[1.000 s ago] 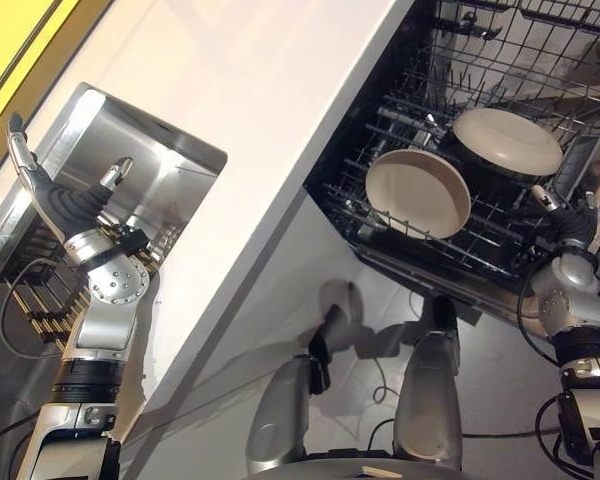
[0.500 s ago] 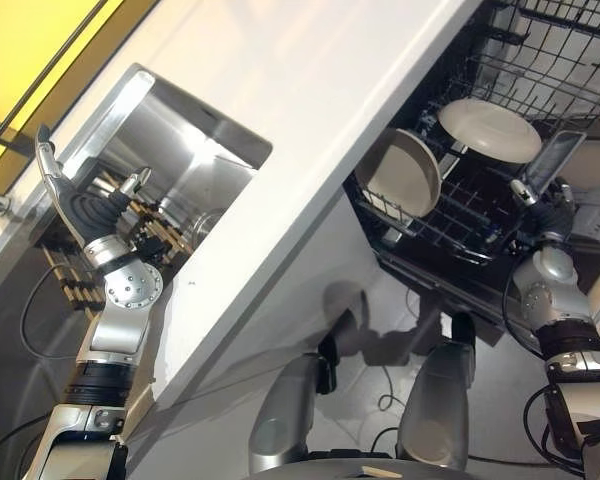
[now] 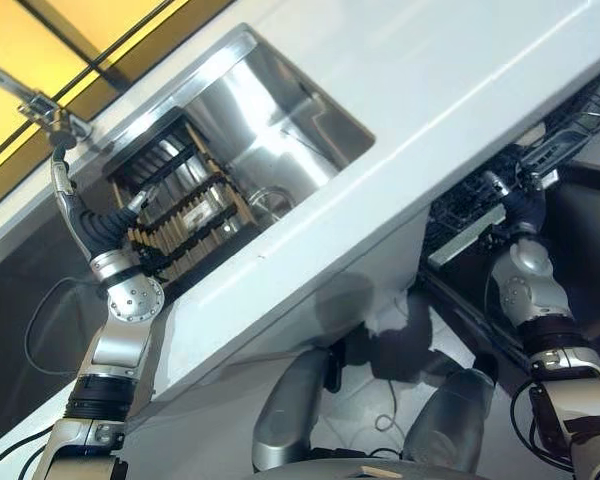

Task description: Pick up plates and place into dishwasher.

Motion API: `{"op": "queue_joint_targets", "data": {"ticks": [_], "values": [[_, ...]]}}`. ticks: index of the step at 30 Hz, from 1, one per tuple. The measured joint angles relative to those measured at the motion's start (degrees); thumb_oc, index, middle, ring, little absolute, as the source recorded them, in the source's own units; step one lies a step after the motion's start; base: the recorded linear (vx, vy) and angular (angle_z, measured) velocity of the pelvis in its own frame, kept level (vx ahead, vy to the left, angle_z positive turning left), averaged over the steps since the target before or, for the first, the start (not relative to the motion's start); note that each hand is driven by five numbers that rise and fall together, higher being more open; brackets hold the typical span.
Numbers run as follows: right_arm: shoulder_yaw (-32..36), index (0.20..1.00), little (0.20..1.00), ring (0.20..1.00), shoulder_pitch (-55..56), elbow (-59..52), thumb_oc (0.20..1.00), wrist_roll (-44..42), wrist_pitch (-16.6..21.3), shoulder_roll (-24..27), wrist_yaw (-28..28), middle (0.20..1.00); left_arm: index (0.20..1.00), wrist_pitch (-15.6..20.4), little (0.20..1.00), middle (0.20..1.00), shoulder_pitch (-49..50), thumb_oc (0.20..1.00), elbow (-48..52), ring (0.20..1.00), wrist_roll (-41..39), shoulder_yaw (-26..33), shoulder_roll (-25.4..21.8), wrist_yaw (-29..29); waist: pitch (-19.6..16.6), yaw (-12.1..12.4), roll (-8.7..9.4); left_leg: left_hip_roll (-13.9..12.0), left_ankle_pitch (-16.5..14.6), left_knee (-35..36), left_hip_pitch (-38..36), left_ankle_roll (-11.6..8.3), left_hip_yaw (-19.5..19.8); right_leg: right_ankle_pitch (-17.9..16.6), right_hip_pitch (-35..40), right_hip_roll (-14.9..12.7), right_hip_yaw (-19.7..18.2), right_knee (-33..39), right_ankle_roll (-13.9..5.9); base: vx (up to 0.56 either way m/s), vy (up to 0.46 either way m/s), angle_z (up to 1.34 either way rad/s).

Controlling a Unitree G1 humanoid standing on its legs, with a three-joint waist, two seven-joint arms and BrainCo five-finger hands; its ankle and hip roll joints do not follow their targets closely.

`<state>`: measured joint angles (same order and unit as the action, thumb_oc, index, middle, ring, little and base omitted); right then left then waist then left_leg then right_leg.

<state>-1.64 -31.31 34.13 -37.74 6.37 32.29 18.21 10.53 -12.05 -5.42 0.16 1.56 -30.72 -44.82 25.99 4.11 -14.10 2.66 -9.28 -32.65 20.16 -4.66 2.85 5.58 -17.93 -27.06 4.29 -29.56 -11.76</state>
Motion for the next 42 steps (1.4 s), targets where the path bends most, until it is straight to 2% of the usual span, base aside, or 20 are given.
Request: {"op": "queue_joint_targets", "data": {"ticks": [15,22,25,28,30,32,36,42], "values": [[0.01,1.000,1.000,1.000,-0.12,4.77,1.000,-0.03,-0.06,0.66,-0.08,1.000,1.000,0.47,1.000,1.000,3.10,1.000,0.03,1.000,-1.02,0.06,-0.33,2.74,-1.12,0.85,0.67,0.61,-0.51,-1.74,-0.43,0.76,-0.04,0.69,1.80,-1.11,0.85,-0.57,-0.16,0.03,0.003,0.05],[-0.34,1.000,1.000,1.000,-0.08,4.93,1.000,0.02,-0.05,-0.61,0.08,1.000,1.000,0.85,1.000,1.000,3.17,1.000,0.02,1.000,-1.01,0.01,-1.12,3.09,-1.54,0.24,1.43,-0.27,-0.48,-1.89,-0.32,0.52,-0.70,0.49,1.30,-0.52,0.55,-0.35,0.04,-0.05,-0.063,-0.05],[-0.74,1.000,1.000,1.000,-0.06,4.21,1.000,1.81,0.28,-2.27,2.81,1.000,1.000,1.43,1.000,1.000,3.17,1.000,0.02,1.000,-0.99,-0.02,-1.51,3.12,-1.78,-0.20,1.92,-0.54,-0.59,-1.97,-0.28,0.59,-1.43,-0.01,0.61,0.03,-0.52,0.26,0.76,-0.06,-0.032,-0.18],[-0.85,1.000,1.000,1.000,0.20,-0.71,1.000,5.11,2.10,-2.57,5.51,1.000,1.000,1.73,1.000,1.000,3.01,1.000,0.03,1.000,-1.00,-0.21,-1.60,3.11,-1.79,-0.48,1.98,-0.87,-0.99,-1.87,-0.26,1.20,-2.18,-1.28,0.17,0.88,-1.75,1.98,2.45,-0.06,-0.032,-0.24],[-0.85,1.000,1.000,1.000,0.23,-3.13,1.000,7.13,2.43,-2.58,7.04,1.000,1.000,2.21,1.000,1.000,3.05,1.000,0.03,1.000,-0.99,-0.22,-1.72,3.08,-2.05,-0.54,2.50,-0.82,-1.15,-1.78,-0.23,1.41,-2.69,-2.09,-0.12,1.03,-2.42,3.05,2.86,-0.07,-0.039,-0.26],[-0.81,1.000,1.000,1.000,0.23,-3.81,1.000,8.14,2.45,-2.54,8.06,1.000,1.000,2.58,1.000,1.000,3.00,1.000,0.04,1.000,-1.00,-0.24,-1.76,3.08,-2.20,-1.57,2.90,-0.95,-1.21,-1.83,-0.20,1.63,-2.80,-2.35,-0.09,1.08,-2.51,4.39,3.17,-0.09,-0.054,-0.21],[-0.40,1.000,1.000,1.000,0.97,-3.92,1.000,8.28,3.21,-2.53,9.14,1.000,1.000,2.75,1.000,1.000,3.12,1.000,0.05,1.000,-0.98,-0.24,-2.05,3.06,-2.49,-1.83,3.21,-0.84,-1.12,-1.50,0.29,2.56,-3.40,-3.44,0.04,1.12,-2.79,9.16,1.90,-0.07,-0.039,-0.32],[2.47,1.000,1.000,1.000,7.76,-6.97,1.000,8.31,4.79,-2.63,10.26,1.000,1.000,3.53,1.000,1.000,4.56,1.000,-0.06,1.000,-0.93,0.04,-2.33,2.43,-2.60,-4.75,3.83,-0.33,-0.55,-0.27,0.47,3.55,-4.88,-3.48,0.15,1.16,-3.95,13.36,1.91,-0.08,-0.020,-0.15]]}}
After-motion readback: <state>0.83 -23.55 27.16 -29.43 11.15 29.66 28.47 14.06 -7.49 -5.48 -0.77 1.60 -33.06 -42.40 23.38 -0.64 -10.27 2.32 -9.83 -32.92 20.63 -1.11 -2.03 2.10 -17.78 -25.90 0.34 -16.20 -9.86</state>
